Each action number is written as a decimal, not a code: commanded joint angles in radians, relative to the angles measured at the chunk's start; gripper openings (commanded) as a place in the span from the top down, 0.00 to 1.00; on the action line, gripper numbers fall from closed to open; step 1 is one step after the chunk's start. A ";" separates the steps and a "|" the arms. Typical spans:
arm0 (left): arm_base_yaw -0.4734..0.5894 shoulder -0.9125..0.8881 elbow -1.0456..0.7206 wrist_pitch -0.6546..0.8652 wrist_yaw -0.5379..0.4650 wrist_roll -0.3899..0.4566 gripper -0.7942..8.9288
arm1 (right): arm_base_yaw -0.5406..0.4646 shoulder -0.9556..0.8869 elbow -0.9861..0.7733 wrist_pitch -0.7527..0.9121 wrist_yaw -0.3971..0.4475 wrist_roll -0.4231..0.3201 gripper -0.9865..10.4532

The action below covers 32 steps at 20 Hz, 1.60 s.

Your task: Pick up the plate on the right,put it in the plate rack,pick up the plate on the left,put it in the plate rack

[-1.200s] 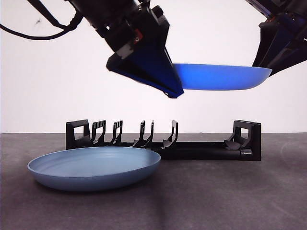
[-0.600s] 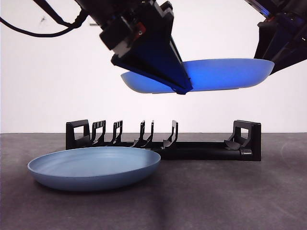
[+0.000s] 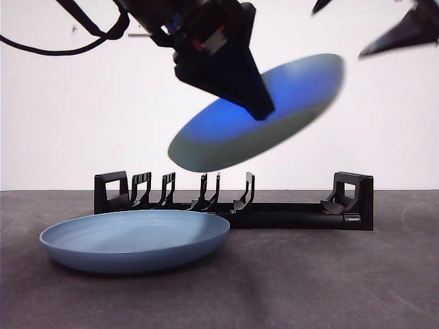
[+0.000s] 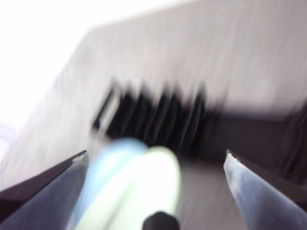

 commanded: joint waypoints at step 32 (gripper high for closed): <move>0.703 0.216 0.236 0.329 0.557 -0.875 0.93 | -0.062 -0.202 0.006 -0.061 0.234 -0.009 0.50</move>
